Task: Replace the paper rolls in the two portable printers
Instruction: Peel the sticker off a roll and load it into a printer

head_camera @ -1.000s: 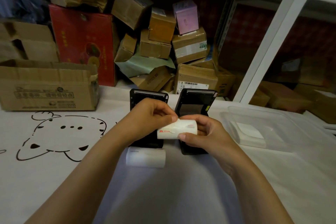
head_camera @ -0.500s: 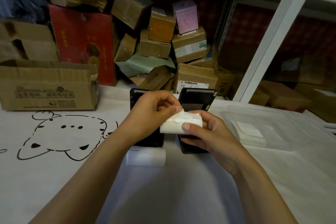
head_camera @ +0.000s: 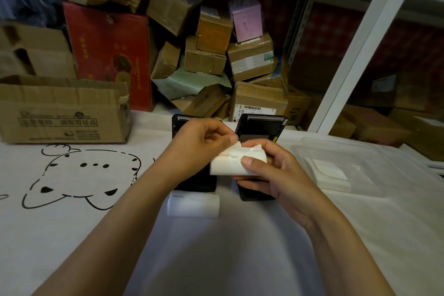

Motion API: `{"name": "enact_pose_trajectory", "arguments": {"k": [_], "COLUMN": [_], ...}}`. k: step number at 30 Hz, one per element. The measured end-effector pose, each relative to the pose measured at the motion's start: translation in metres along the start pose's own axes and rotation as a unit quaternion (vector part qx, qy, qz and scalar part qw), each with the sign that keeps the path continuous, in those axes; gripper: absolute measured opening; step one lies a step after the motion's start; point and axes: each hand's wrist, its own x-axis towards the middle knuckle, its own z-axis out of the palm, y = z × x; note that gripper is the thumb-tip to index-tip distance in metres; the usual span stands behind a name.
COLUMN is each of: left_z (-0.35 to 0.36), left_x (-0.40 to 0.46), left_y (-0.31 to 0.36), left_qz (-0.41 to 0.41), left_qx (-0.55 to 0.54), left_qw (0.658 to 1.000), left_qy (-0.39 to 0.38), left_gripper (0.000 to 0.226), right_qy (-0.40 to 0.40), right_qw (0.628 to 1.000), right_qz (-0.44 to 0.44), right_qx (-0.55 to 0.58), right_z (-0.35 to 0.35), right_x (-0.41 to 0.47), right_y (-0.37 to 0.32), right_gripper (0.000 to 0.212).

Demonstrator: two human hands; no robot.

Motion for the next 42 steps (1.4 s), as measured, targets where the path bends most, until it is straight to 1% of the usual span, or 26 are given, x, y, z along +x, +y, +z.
{"name": "enact_pose_trajectory", "arguments": {"k": [3, 8, 14, 18, 23, 28, 32, 36, 42], "left_z": [-0.002, -0.003, 0.000, 0.000, 0.004, 0.004, 0.001, -0.003, -0.006], "left_x": [-0.002, -0.003, -0.003, -0.001, -0.002, -0.002, 0.000, -0.001, -0.001], "left_y": [0.000, 0.002, 0.002, 0.001, 0.002, 0.002, 0.001, 0.002, -0.002], "left_qz": [-0.018, -0.008, 0.012, 0.024, 0.071, 0.098, 0.093, 0.082, 0.015], "left_qx": [0.011, -0.010, 0.010, 0.019, 0.067, 0.050, 0.019, -0.024, -0.040], "left_qw": [0.999, 0.998, 0.998, 0.999, 0.995, 0.992, 0.994, 0.996, 0.999], "left_qy": [-0.036, -0.054, -0.058, -0.034, 0.029, 0.061, 0.053, 0.028, -0.014], "left_gripper": [0.017, 0.007, 0.011, 0.010, 0.011, 0.009, 0.008, 0.013, 0.026], "right_qy": [-0.003, -0.004, 0.019, 0.024, 0.045, 0.046, 0.041, 0.035, 0.035], "right_qw": [1.000, 0.999, 0.995, 0.996, 0.996, 0.996, 0.996, 0.997, 0.997], "right_qz": [-0.006, -0.025, -0.054, -0.061, -0.062, -0.067, -0.074, -0.072, -0.061], "right_qx": [-0.006, -0.029, -0.082, -0.054, -0.045, -0.026, -0.025, -0.014, -0.018], "right_z": [-0.001, -0.002, 0.000, 0.001, 0.002, 0.004, 0.006, 0.007, 0.006], "right_x": [0.000, 0.000, 0.001, 0.000, 0.000, -0.001, -0.002, -0.002, -0.001], "right_y": [0.000, 0.000, 0.001, -0.001, -0.001, -0.003, -0.003, -0.003, 0.000], "right_gripper": [0.023, 0.027, 0.033, 0.031, 0.021, 0.018, 0.018, 0.021, 0.017]}}
